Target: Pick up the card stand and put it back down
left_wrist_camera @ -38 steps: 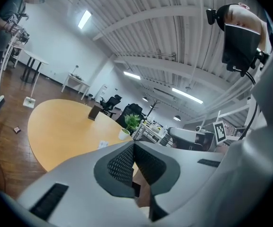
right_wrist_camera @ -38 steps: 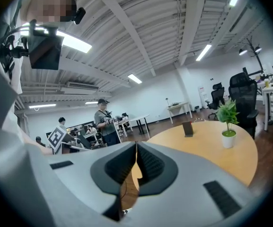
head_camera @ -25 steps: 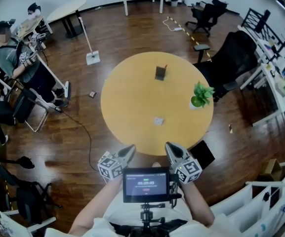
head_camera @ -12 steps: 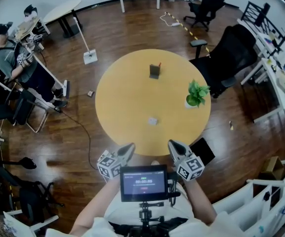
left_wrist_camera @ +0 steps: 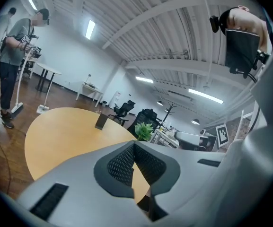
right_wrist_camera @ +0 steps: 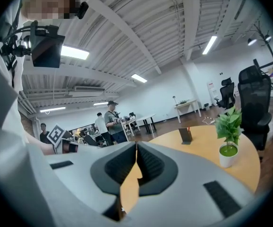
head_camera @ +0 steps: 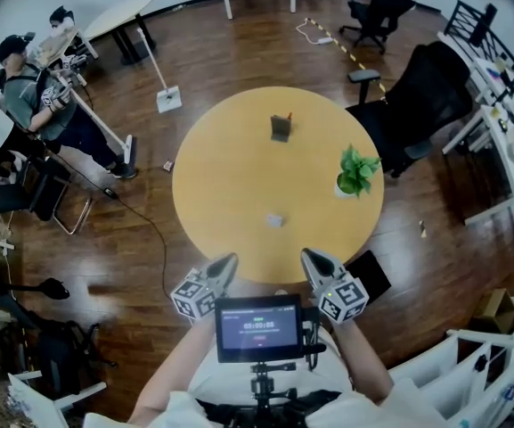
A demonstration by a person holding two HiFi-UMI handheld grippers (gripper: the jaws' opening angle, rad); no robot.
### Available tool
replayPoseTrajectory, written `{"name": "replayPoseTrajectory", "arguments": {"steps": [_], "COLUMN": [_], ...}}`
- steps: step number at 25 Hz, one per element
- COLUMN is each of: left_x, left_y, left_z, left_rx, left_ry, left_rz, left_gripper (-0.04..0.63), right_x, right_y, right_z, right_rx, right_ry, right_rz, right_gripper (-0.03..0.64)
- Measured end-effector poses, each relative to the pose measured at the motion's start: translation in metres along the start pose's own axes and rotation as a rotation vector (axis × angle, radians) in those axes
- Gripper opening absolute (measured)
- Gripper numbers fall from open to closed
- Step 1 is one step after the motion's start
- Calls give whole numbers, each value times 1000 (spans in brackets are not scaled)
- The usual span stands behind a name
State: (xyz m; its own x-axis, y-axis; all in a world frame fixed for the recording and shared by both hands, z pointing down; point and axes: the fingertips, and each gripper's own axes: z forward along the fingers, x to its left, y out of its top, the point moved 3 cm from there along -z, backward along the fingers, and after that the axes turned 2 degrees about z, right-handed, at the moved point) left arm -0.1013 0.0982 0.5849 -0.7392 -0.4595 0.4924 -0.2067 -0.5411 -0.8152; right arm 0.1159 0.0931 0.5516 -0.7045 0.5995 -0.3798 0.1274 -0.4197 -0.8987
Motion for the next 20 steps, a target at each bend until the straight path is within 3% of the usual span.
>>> {"name": "replayPoseTrajectory", "arguments": {"steps": [20], "left_x": [-23], "left_y": [-14], "left_z": [17], "left_rx": [-21], "left_ry": [72], "left_rz": [1], "left_gripper": [0], "right_x": [-41], "right_y": [-5], "right_z": [-27], "right_rx": [-3], "right_ry": [33], "right_rz": [0], "right_gripper": [11]}}
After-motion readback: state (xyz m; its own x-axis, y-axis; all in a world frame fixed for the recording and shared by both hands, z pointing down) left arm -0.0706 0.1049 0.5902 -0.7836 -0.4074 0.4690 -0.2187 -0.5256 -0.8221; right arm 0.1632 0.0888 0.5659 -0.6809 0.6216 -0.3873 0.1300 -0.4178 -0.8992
